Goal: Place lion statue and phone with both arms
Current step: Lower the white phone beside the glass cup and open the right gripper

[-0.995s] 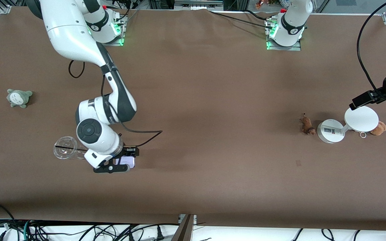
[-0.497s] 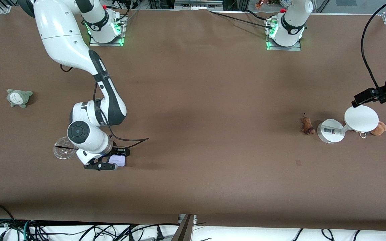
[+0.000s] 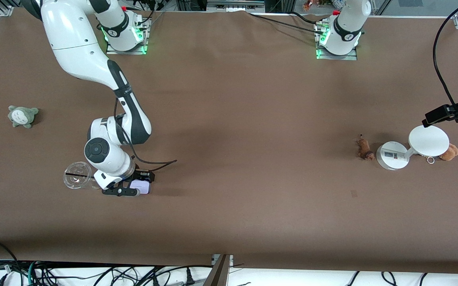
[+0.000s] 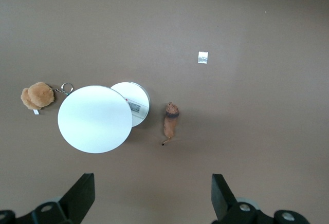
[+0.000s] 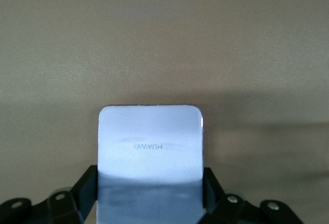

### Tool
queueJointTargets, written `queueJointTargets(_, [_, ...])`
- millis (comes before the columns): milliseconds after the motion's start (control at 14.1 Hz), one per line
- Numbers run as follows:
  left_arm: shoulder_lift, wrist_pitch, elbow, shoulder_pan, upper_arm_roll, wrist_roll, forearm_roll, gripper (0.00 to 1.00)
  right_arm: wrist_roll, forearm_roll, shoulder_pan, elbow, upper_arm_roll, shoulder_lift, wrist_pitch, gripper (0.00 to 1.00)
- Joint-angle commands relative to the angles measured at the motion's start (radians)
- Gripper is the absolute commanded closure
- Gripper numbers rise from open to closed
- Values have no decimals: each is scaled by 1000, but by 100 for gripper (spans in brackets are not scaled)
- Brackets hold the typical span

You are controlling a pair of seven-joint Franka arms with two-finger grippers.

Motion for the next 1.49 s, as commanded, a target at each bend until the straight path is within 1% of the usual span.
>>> queueJointTargets(0, [19,-33,47,-7,8,19,16,0,-55,23,-3,-70,8,-63,14,35])
queueJointTargets(142, [20,-33,56,-8,8,17,16,0,-139,25,-3,-88,8,-72,26,35])
queueJointTargets(355, [33,-33,65,-10,6,17,16,0,-168,25,-3,-99,8,-77,28,34])
queueJointTargets(426, [33,-33,65,-10,6,17,16,0,-168,25,-3,-99,8,-77,28,26])
queueJointTargets(497, [33,-33,65,-10,6,17,16,0,-168,25,-3,-99,8,-77,29,22])
queueJointTargets(640, [33,-33,65,-8,6,17,16,0,-170,25,-6,-97,8,-77,29,1])
queueJointTargets(924, [33,-33,65,-8,6,16,14,0,-170,25,-11,-94,7,-94,23,0])
queueJointTargets(1137, [34,-33,67,-8,6,16,14,0,-162,25,-11,-94,-9,-143,14,0])
queueJointTargets(1350, [34,-33,67,-10,6,16,14,0,-170,23,-17,-82,-19,-223,-89,0])
queueJointTargets(1421, [34,-33,67,-8,6,16,14,0,-168,23,-17,-78,-29,-237,-98,0])
